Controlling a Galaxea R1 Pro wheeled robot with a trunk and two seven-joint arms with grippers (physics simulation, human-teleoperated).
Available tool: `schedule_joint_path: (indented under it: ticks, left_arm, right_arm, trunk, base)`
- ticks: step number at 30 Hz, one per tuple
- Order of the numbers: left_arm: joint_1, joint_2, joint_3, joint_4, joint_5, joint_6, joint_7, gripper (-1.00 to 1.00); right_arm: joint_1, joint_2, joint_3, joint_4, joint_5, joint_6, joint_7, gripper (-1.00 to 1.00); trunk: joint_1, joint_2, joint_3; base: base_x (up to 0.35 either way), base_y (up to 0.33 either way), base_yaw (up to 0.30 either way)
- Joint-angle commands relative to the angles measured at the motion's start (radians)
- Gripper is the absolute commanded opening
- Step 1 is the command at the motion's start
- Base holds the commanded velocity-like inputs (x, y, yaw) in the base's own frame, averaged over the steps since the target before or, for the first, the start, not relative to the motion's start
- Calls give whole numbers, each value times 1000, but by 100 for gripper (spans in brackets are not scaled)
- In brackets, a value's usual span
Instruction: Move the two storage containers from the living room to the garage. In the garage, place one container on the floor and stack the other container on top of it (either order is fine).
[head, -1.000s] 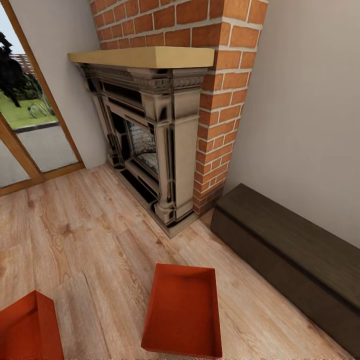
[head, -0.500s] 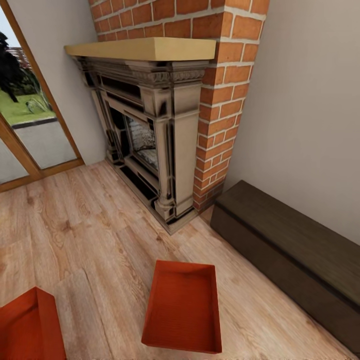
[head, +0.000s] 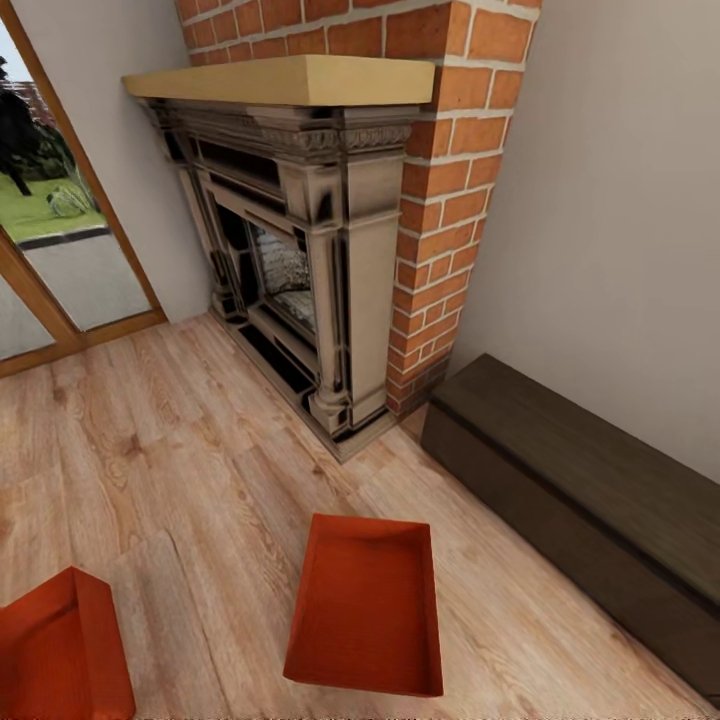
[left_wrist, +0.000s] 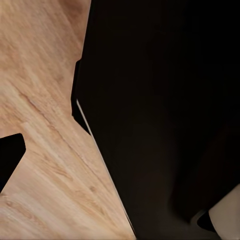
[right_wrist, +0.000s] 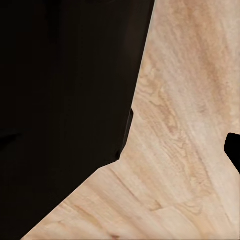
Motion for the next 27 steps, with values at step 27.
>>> schedule_joint_path:
  ticks: [27]
  left_arm:
    - [0,0,0,-1,4,-2,0,100]
  right_arm:
    - [-1,0,0,3,-15,-6,3,100]
  trunk:
    - [0,0,-12]
  base:
    - [0,0,-12]
